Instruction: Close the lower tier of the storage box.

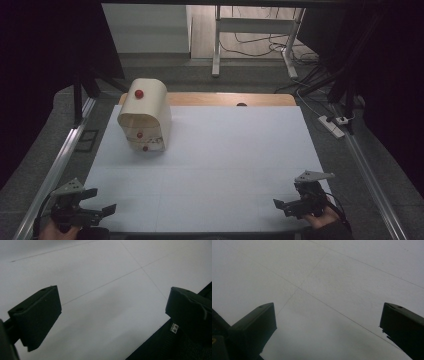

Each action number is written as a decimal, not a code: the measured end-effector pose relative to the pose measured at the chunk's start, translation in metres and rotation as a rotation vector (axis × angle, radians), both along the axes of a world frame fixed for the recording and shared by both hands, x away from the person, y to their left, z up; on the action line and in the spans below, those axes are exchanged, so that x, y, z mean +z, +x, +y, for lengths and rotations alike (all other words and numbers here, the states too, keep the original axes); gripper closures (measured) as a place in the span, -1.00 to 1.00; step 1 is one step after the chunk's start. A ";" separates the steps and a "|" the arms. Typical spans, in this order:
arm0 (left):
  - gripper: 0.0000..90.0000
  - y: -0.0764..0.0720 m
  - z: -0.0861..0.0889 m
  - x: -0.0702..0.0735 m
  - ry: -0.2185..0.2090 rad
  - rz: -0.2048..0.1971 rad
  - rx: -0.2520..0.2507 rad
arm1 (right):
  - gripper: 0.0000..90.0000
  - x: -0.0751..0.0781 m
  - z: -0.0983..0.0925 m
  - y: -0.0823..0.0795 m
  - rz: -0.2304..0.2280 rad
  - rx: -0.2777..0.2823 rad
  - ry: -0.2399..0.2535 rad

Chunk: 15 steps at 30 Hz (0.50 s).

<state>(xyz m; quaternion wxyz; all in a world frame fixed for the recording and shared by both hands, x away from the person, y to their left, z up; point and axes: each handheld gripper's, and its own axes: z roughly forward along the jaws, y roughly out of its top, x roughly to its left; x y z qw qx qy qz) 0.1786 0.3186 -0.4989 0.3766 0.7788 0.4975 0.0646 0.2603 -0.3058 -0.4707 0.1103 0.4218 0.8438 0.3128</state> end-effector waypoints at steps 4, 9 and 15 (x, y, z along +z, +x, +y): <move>-0.99 0.001 -0.002 -0.001 0.020 0.014 -0.008 | -1.00 0.000 0.000 0.000 -0.001 0.001 -0.001; -0.98 0.003 -0.004 -0.002 0.041 0.038 -0.017 | -1.00 0.000 0.001 0.000 0.002 -0.001 -0.002; -0.96 0.004 -0.006 -0.003 0.066 0.059 -0.021 | -1.00 0.000 0.001 0.000 0.002 0.003 -0.004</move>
